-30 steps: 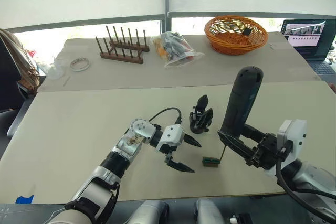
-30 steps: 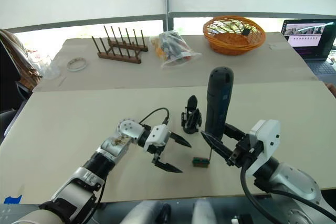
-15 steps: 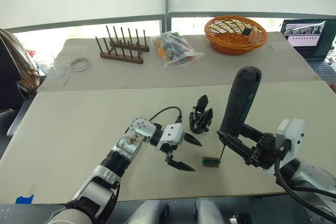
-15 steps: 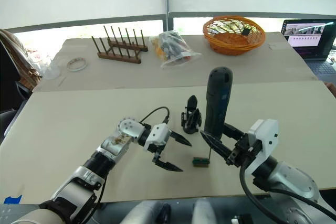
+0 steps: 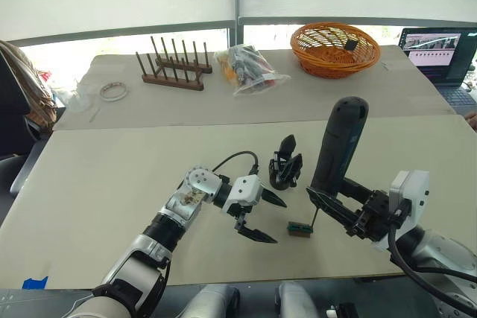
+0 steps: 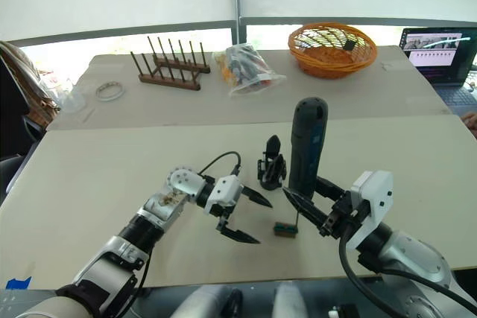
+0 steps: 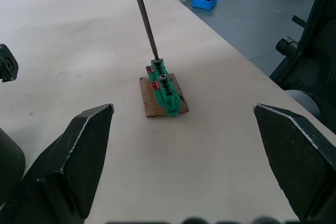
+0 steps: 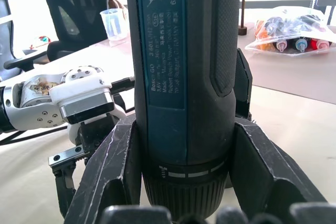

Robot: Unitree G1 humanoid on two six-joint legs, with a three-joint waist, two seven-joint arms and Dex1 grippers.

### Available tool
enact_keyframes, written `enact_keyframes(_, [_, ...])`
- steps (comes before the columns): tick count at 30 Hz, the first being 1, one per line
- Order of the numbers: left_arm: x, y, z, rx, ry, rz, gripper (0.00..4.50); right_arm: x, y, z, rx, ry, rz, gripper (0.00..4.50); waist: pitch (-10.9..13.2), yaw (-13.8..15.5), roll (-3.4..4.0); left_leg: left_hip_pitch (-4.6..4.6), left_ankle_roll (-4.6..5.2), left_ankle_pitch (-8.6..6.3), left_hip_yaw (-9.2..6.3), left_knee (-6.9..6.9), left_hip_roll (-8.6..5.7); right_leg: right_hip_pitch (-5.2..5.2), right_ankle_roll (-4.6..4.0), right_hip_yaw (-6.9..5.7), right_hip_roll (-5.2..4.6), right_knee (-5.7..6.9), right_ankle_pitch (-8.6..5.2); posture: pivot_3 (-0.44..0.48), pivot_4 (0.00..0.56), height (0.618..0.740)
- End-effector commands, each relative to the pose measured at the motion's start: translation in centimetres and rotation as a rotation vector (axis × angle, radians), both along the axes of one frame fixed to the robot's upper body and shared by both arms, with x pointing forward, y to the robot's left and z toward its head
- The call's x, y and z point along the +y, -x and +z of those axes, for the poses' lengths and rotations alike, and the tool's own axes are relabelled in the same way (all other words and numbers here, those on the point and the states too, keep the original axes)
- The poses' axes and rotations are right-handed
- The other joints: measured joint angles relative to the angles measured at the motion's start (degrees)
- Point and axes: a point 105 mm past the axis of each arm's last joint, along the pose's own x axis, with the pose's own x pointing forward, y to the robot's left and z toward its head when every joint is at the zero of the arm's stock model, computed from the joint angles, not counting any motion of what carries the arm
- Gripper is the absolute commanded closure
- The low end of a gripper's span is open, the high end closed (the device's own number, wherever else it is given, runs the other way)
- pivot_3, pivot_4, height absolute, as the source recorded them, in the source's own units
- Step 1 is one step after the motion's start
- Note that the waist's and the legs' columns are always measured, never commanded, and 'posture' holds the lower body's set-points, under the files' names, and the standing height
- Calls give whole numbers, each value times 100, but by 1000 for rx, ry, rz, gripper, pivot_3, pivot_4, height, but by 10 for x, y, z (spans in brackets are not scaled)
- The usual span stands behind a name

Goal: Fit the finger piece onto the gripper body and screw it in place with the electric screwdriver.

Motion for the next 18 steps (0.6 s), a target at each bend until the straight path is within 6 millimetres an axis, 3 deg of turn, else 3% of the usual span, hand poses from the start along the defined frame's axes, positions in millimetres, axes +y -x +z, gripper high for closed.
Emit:
enact_keyframes(1, [-4,1,7,-25,21,-15,0,3,6,13,-71,5,17,2586,0,0,0,0,0,0,0,0,0,0,0,0,0,0,0,0,150,740])
enact_keyframes(10, [9,-3,8,-18,15,18,0,8,10,22,-115,7,35,2586,0,-7,0,0,0,0,0,0,0,-1,0,0,0,0,0,0,150,740])
enact_keyframes(18, [23,-6,22,10,30,62,0,18,19,37,-163,24,91,2586,0,-8,0,-1,0,0,0,0,0,-3,0,0,1,0,0,0,150,740])
